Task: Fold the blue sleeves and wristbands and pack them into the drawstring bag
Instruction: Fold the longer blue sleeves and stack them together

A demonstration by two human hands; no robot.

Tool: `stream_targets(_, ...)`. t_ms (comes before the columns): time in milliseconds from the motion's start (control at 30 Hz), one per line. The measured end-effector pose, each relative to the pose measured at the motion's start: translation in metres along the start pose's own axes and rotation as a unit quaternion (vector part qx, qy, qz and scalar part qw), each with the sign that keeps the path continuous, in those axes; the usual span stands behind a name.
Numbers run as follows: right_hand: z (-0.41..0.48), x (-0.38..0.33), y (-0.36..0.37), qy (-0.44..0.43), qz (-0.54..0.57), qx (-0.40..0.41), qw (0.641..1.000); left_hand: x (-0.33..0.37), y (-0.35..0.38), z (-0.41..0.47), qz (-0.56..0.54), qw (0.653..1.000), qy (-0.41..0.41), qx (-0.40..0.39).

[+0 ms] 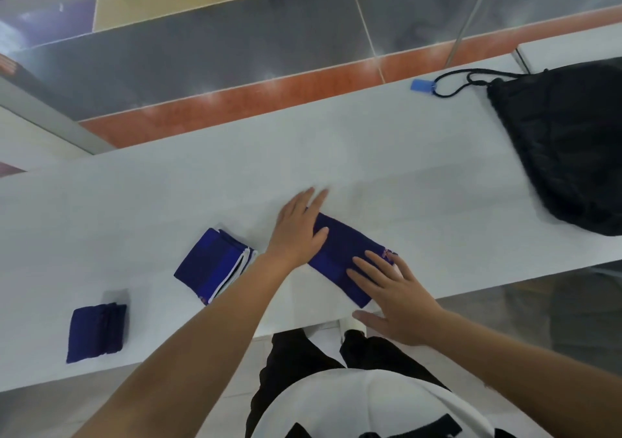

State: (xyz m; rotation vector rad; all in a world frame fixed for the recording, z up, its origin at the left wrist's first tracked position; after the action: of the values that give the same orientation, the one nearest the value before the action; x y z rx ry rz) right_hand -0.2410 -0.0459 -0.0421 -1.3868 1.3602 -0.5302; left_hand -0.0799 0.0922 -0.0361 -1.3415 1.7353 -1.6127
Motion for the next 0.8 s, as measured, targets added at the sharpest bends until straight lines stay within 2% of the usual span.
stream_targets(100, 0.021, -0.001, -0.015, 0.012, 0.044, -0.010, 0.999, -0.026, -0.008, -0.011, -0.057, 0.988, -0.143, -0.022)
stream_targets(167, 0.036, 0.001, -0.018, 0.025, 0.043, -0.039, 0.998, -0.038, -0.005, -0.013, -0.095, 0.974, -0.202, -0.045)
stream_targets(333, 0.053, -0.001, -0.018, 0.035, -0.010, -0.088, 0.995, -0.054, -0.001, -0.011, -0.189, 0.944, -0.270, -0.028)
stream_targets(467, 0.056, -0.005, -0.023, 0.027, -0.020, -0.083, 0.996, -0.056, -0.002, -0.012, -0.291, 0.900, -0.316, -0.074)
stream_targets(533, 0.060, -0.004, -0.023, 0.030, -0.014, -0.084, 0.996, -0.052, -0.010, -0.013, -0.317, 0.892, -0.311, -0.079)
stream_targets(600, 0.066, -0.005, -0.022, 0.036, 0.008, -0.093, 0.995, -0.041, -0.024, -0.016, -0.320, 0.899, -0.294, -0.052)
stream_targets(667, 0.066, -0.005, -0.024, 0.043, 0.067, -0.089, 0.993, -0.027, -0.041, -0.020, -0.265, 0.926, -0.267, -0.015)
stream_targets(733, 0.055, -0.003, -0.030, 0.039, 0.104, -0.042, 0.993, -0.010, -0.053, -0.026, -0.199, 0.951, -0.237, 0.016)
stream_targets(800, 0.030, 0.006, -0.031, 0.042, 0.076, 0.019, 0.996, 0.006, -0.058, -0.034, -0.165, 0.964, -0.207, 0.035)
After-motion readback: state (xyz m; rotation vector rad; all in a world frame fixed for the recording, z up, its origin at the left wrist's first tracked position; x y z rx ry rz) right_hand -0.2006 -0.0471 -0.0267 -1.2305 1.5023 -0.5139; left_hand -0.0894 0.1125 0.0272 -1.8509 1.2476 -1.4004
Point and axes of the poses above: each hand's wrist, its own z-axis towards the middle knuckle, its own y-axis out of the palm, x = y × z, the point moved 6 cm from there along z, towards the middle knuckle, and after that the axes turned 7 degrees about z, right-handed, at the moved point
